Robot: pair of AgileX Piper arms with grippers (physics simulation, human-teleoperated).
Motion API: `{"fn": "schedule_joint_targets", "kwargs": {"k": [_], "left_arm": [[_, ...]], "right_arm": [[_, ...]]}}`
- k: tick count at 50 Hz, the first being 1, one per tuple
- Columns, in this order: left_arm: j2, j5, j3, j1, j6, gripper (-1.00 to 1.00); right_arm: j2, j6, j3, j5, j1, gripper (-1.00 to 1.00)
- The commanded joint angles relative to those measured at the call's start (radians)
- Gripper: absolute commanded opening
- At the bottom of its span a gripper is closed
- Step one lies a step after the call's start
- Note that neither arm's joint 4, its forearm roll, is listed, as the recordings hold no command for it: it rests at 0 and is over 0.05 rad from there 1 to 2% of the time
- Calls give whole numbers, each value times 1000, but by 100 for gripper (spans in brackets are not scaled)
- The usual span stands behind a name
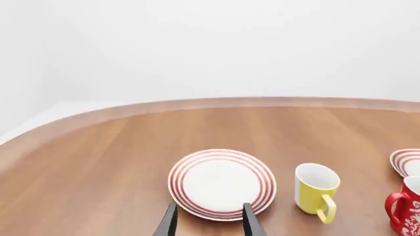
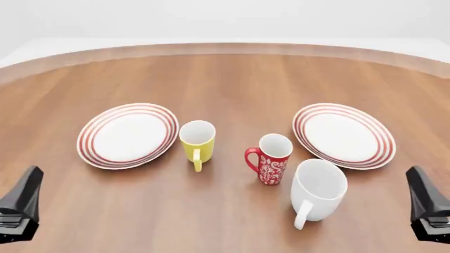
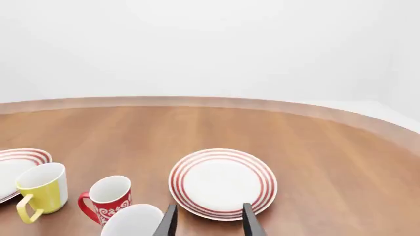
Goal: Put the red mug on the left plate.
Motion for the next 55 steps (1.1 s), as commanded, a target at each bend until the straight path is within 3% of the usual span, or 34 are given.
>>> {"fn": "schedule_joint_targets", "kwargs": {"k": [1,40,45,55], "left_arm": [[0,-5,-8,4,0,100],[7,7,-25,-41,18,100],[47,3,-54,-90,44,100],[265,-120,-141,-229,105,100]], "right_arm": [[24,3,0,-15,-4,100],[12,-22,0,-10,8,100],[9,-25,0,-8,8,100],[3,-38,0,-5,13,100]]}}
